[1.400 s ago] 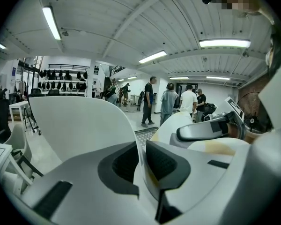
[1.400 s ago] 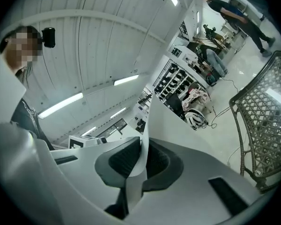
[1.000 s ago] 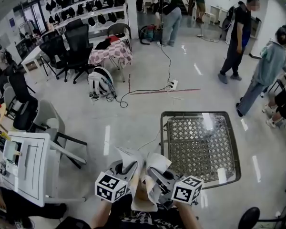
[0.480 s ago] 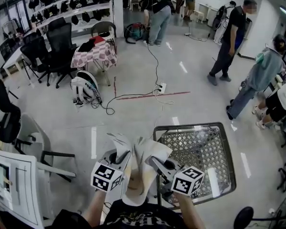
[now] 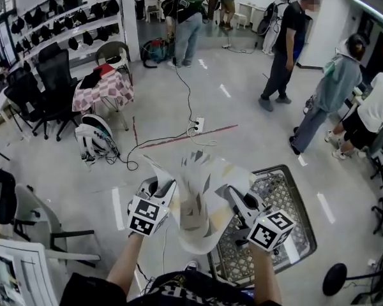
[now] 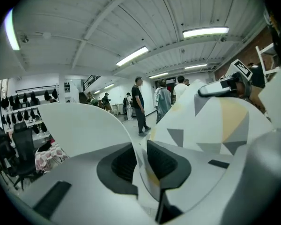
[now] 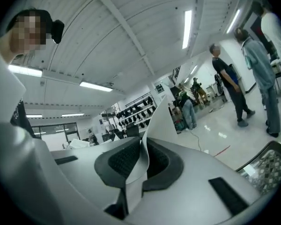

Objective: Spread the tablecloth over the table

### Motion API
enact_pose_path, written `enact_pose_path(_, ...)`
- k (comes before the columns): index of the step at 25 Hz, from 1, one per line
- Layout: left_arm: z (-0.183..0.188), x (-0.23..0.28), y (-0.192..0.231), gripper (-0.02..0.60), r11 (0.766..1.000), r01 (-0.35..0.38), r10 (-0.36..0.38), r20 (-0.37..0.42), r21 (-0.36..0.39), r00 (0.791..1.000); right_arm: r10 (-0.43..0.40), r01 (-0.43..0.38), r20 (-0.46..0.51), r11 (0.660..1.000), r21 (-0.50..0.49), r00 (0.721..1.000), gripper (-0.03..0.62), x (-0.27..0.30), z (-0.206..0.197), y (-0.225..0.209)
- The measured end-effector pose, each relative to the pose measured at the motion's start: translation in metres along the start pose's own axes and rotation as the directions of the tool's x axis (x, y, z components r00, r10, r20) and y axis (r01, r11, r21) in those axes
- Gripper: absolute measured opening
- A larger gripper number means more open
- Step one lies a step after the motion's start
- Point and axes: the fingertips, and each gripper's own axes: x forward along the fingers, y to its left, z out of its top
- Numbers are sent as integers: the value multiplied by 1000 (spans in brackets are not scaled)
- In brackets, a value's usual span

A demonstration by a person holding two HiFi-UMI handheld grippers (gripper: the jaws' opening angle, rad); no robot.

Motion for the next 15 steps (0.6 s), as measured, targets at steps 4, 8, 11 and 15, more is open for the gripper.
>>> enact_pose_path(4,16,41,-18,74,999,31,-32,30,38,999,-116,115,129,993,16,985,28,-43,34,-39)
enact_pose_path(8,35,85,-64,74,993,108,-111,60,46,992,-208,177,272,975,134,939,20,-103,58,-72)
enact_pose_path(11,48,113,-88,74,982,167,-172,63,84,983,-268,230,315,961,154,911,20,-131,66,-86)
enact_pose_path(15,62,149,-104,74,959,239,-253,81,150,964,-356,327,322,934,143,877,21,-147,61,-97)
